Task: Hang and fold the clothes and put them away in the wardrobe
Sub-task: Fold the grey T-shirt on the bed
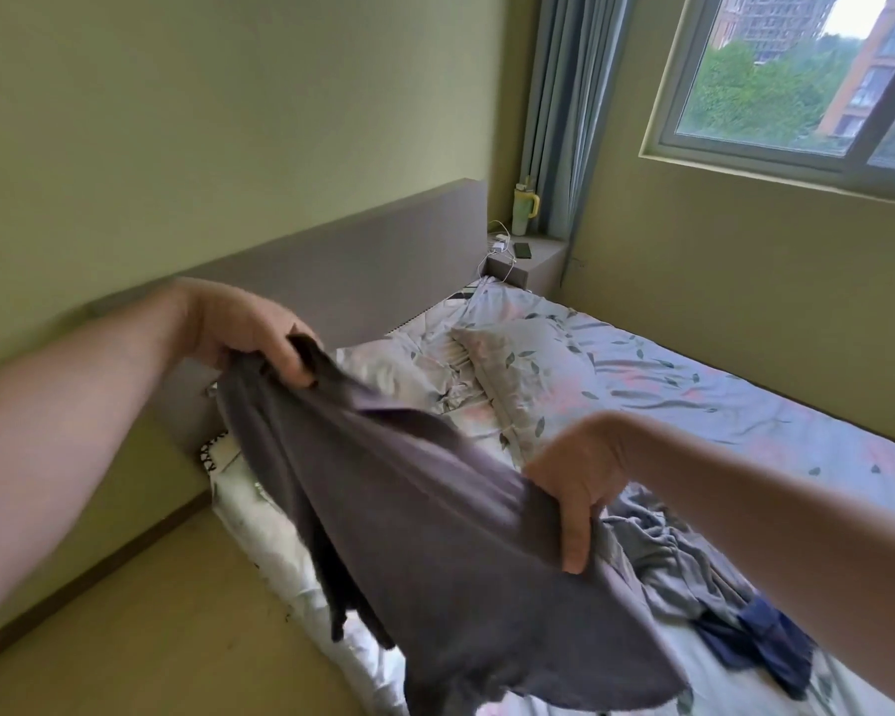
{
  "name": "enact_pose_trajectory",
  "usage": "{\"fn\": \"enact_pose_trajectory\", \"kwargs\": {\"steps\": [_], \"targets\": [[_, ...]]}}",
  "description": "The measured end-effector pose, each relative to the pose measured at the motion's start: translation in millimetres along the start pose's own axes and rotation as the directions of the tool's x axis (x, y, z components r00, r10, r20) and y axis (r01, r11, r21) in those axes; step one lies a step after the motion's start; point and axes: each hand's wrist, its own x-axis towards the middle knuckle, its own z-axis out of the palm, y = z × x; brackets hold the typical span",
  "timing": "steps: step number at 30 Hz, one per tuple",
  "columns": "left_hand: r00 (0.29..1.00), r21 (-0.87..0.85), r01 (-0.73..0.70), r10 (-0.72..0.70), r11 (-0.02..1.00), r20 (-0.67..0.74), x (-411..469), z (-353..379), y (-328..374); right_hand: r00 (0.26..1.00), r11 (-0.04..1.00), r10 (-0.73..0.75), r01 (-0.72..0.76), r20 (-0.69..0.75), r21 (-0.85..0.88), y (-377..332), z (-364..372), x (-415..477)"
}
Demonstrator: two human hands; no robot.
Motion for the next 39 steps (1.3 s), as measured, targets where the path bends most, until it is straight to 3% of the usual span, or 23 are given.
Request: {"fn": "enact_pose_trajectory", "kwargs": {"steps": [2, 3, 5, 7, 10, 13, 16, 18, 20, 22, 24, 26, 28, 30, 32, 34, 36, 39], "targets": [[0.985, 0.171, 0.107, -0.127, 0.979, 0.114, 2.4, -6.5, -11.2, 0.995, 0.997, 0.071, -0.071, 0.063, -0.006, 0.7, -7.5, -3.2], [0.98, 0.232, 0.149, -0.175, 0.961, 0.095, 7.5, -9.8, -16.5, 0.993, 0.995, 0.102, -0.102, 0.053, 0.003, -1.4, -12.0, -3.6], [0.972, 0.286, 0.232, -0.211, 0.93, -0.1, 23.3, -15.5, -28.3, 0.979, 0.981, 0.186, -0.19, -0.078, -0.04, -5.7, -24.4, 0.5], [0.925, 0.3, 0.288, -0.183, 0.91, -0.334, 39.8, -16.6, -41.2, 0.899, 0.919, 0.248, -0.336, -0.361, -0.207, -7.8, -41.6, 8.2], [0.792, 0.189, 0.284, -0.119, 0.94, -0.599, 64.5, -16.0, -55.4, 0.683, 0.83, 0.156, -0.482, -0.714, -0.28, -8.6, -72.5, 20.2], [0.617, 0.017, 0.163, -0.088, 0.987, -0.782, 90.9, -27.1, -60.4, 0.488, 0.951, 0.06, -0.293, -0.871, -0.099, -15.1, -105.3, 29.5], [0.39, 0.001, 0.098, -0.037, 0.995, -0.92, 106.7, -48.3, -56.3, 0.165, 0.994, -0.002, -0.106, -0.986, -0.019, -29.7, -138.2, 34.1], [0.184, 0.093, 0.088, 0.076, 0.992, -0.98, 105.5, -62.1, -50.4, -0.094, 0.997, -0.067, -0.054, -0.993, -0.062, -38.5, -155.5, 31.3], [0.03, 0.196, 0.021, 0.195, 0.98, -0.98, 99.8, -70.0, -44.2, -0.291, 0.976, -0.215, -0.043, -0.932, -0.212, -43.9, -160.9, 24.5], [-0.12, 0.33, -0.038, 0.323, 0.943, -0.939, 95.8, -67.8, -45.5, -0.393, 0.922, -0.385, -0.127, -0.835, -0.366, -43.9, -159.9, 20.6], [-0.178, 0.481, -0.047, 0.466, 0.876, -0.867, 96.8, -53.2, -59.7, -0.443, 0.883, -0.467, -0.184, -0.765, -0.433, -36.2, -156.7, 21.6], [-0.126, 0.59, -0.037, 0.582, 0.807, -0.804, 105.0, -29.3, -87.5, -0.409, 0.862, -0.507, -0.232, -0.759, -0.451, -17.6, -150.4, 30.1], [-0.021, 0.649, -0.006, 0.649, 0.761, -0.761, 119.0, -0.9, -126.2, -0.286, 0.826, -0.555, -0.299, -0.781, -0.477, 12.3, -141.5, 48.1], [0.13, 0.666, 0.042, 0.656, 0.745, -0.743, 136.1, 30.1, -169.4, -0.124, 0.783, -0.572, -0.379, -0.811, -0.494, 45.7, -130.0, 77.2], [0.34, 0.633, 0.121, 0.567, 0.764, -0.75, 155.3, 62.7, -211.2, 0.04, 0.756, -0.512, -0.454, -0.858, -0.472, 79.9, -115.6, 115.9], [0.52, 0.573, 0.198, 0.411, 0.795, -0.749, 179.4, 96.9, -250.6, 0.157, 0.746, -0.434, -0.489, -0.887, -0.451, 115.8, -100.5, 161.7], [0.638, 0.517, 0.285, 0.243, 0.807, -0.731, 208.0, 131.7, -284.8, 0.27, 0.727, -0.348, -0.527, -0.898, -0.44, 151.9, -85.2, 210.7], [0.754, 0.526, 0.402, 0.056, 0.75, -0.655, 253.7, 183.4, -339.2, 0.439, 0.725, -0.169, -0.551, -0.883, -0.413, 210.3, -59.5, 284.4]]}}
